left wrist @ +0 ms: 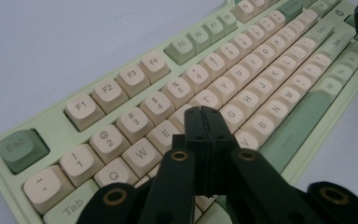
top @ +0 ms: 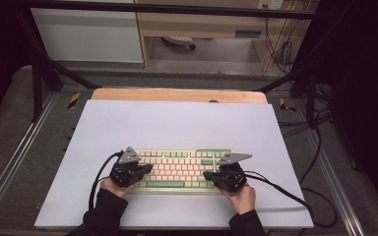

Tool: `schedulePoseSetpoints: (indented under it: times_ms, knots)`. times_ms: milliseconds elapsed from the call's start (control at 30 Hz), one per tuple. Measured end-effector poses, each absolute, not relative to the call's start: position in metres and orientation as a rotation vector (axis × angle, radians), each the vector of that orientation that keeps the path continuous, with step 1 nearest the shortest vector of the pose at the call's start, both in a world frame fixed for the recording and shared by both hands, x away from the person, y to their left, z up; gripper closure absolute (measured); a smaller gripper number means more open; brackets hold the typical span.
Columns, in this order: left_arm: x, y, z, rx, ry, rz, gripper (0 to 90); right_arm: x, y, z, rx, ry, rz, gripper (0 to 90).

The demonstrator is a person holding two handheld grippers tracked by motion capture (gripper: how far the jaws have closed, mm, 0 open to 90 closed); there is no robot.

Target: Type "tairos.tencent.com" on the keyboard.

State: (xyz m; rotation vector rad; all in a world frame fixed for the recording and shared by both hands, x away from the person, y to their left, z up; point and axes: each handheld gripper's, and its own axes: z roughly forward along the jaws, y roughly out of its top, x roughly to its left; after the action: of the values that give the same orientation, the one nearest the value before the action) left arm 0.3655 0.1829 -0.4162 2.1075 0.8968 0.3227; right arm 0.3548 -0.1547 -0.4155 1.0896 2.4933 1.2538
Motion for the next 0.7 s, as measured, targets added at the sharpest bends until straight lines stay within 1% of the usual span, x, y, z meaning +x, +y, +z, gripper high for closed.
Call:
schedulePoseSetpoints:
  times_ms: [400,700]
  knots:
    - [0.358,0.196,-0.417,2.099,0.907,0.325,89.7,0.357,-0.149,-0.414,1.078,2.501,1.243,90.0]
    - [0.354,0.204,-0.419,2.094,0.918,0.326,89.7,0.362,-0.133,-0.411,1.060,2.505,1.231,90.0]
